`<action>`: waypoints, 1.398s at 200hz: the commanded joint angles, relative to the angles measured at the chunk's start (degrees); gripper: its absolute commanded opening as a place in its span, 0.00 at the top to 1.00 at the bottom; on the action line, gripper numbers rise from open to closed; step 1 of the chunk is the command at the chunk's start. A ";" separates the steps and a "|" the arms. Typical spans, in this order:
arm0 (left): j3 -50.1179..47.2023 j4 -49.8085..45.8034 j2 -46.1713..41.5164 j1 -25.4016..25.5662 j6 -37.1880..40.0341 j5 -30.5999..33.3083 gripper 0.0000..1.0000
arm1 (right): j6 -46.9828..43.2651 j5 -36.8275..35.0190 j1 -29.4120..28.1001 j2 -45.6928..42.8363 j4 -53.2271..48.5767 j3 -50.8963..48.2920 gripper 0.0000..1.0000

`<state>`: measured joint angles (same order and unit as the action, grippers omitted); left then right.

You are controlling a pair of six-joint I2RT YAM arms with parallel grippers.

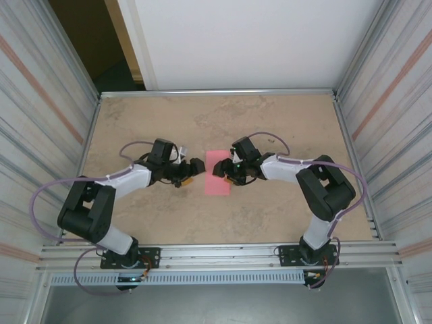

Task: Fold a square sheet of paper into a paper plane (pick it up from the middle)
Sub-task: Third fold the triangle at the center of the table.

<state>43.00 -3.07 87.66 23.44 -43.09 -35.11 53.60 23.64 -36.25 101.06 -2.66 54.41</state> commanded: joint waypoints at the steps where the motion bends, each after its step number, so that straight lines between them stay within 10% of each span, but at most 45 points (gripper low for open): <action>1: 1.47 0.56 1.49 1.17 -1.26 -1.45 0.16 | 0.72 -0.06 0.99 1.79 0.28 0.53 0.42; 105: 1.57 -2.51 4.79 4.33 -1.82 0.79 0.60 | 2.29 -2.22 1.91 5.78 -2.44 -3.30 0.45; 279: 0.89 1.06 10.31 6.13 -2.97 -2.27 0.73 | 1.59 -1.63 2.06 6.59 -2.27 -3.09 0.47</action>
<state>43.22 -3.84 96.82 29.17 -45.34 -34.87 55.09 24.32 -34.46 103.90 -0.08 53.34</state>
